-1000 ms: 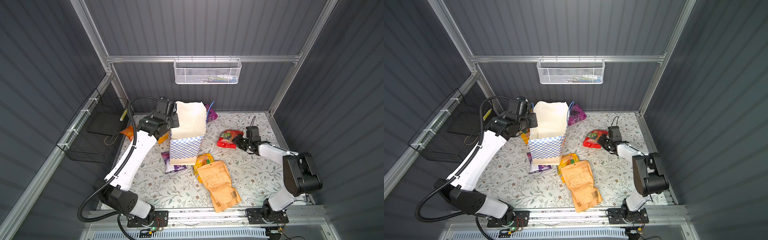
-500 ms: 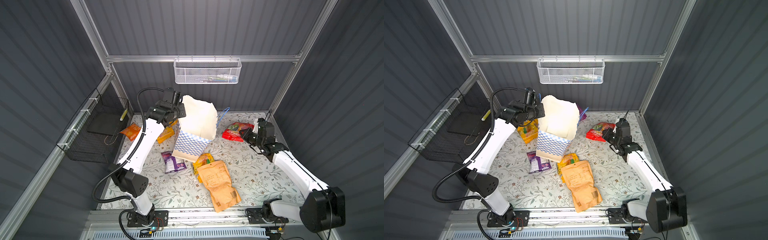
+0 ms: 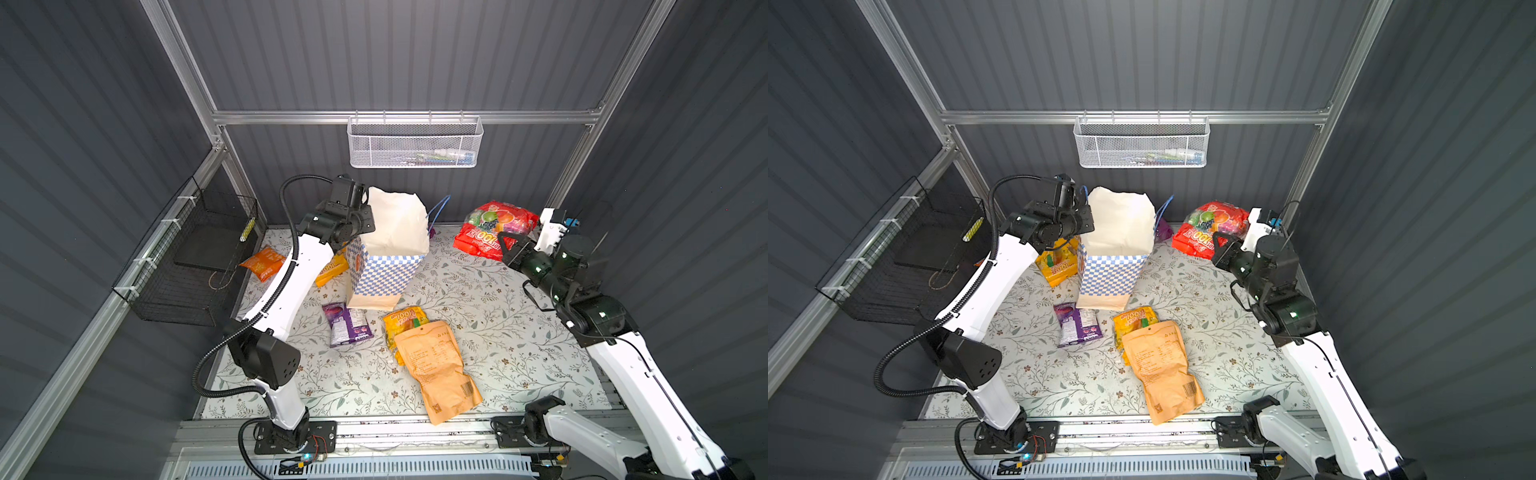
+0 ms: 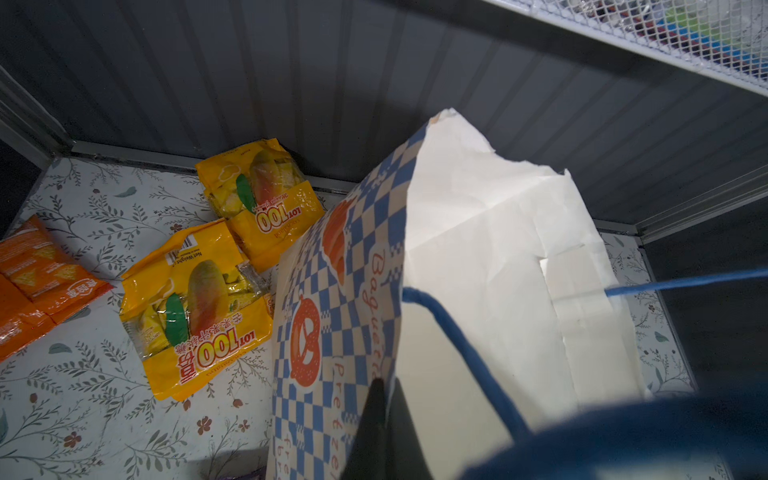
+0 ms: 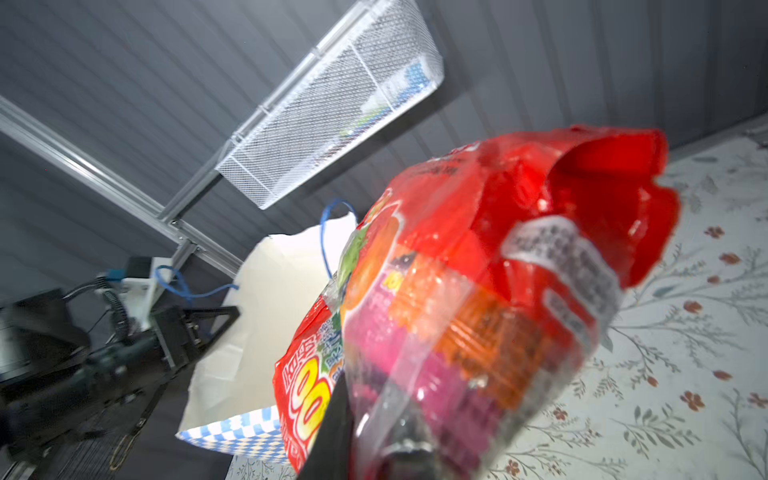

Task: Place the snacks into the paper bag
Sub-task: 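Lift the red candy bag and drop it into the paper bag with the right gripper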

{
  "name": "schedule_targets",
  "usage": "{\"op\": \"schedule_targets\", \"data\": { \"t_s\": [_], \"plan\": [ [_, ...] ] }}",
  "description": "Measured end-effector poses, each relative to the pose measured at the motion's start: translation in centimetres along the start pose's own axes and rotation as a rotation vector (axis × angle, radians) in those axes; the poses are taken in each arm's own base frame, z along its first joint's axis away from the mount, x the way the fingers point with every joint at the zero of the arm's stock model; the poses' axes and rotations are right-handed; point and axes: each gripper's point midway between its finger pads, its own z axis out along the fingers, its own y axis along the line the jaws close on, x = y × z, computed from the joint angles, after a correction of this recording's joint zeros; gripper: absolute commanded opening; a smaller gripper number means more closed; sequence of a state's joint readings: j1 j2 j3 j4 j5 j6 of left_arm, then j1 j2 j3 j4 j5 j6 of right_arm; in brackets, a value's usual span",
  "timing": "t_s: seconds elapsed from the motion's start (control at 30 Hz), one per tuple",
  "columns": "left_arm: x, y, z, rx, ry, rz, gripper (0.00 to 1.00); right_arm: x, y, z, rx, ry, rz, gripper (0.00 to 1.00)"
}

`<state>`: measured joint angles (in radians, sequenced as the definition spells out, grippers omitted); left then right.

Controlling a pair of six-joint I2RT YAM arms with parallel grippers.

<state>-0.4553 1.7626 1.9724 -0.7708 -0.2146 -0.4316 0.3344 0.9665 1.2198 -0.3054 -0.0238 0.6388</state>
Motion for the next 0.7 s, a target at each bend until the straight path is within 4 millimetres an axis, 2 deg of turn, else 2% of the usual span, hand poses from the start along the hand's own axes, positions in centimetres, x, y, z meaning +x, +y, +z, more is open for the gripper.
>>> {"op": "schedule_targets", "data": {
  "t_s": [0.17,0.23,0.37,0.43,0.53,0.6,0.7],
  "plan": [
    [1.7,0.2,1.4,0.013,0.045,0.001,0.00,-2.2,4.1,-1.2,-0.092,-0.030,-0.049,0.00],
    [2.1,0.1,1.6,0.022,0.054,0.000,0.00,-2.9,6.0,-1.0,-0.132,-0.031,-0.070,0.00],
    [2.4,0.2,1.6,0.036,0.052,-0.004,0.00,-3.0,11.1,0.3,-0.242,-0.003,-0.124,0.00],
    [2.3,0.2,1.3,0.045,0.046,-0.006,0.00,-2.4,13.3,1.5,-0.284,0.022,-0.152,0.00],
    [2.1,0.0,0.9,0.060,0.039,-0.008,0.00,-0.1,15.6,3.8,-0.322,0.080,-0.198,0.00],
    [2.1,-0.1,0.7,0.064,0.034,-0.008,0.00,1.9,16.3,5.5,-0.327,0.126,-0.225,0.00],
    [2.3,0.2,0.6,0.062,0.033,-0.010,0.00,5.3,16.2,8.0,-0.310,0.199,-0.258,0.00]
  ]
}}
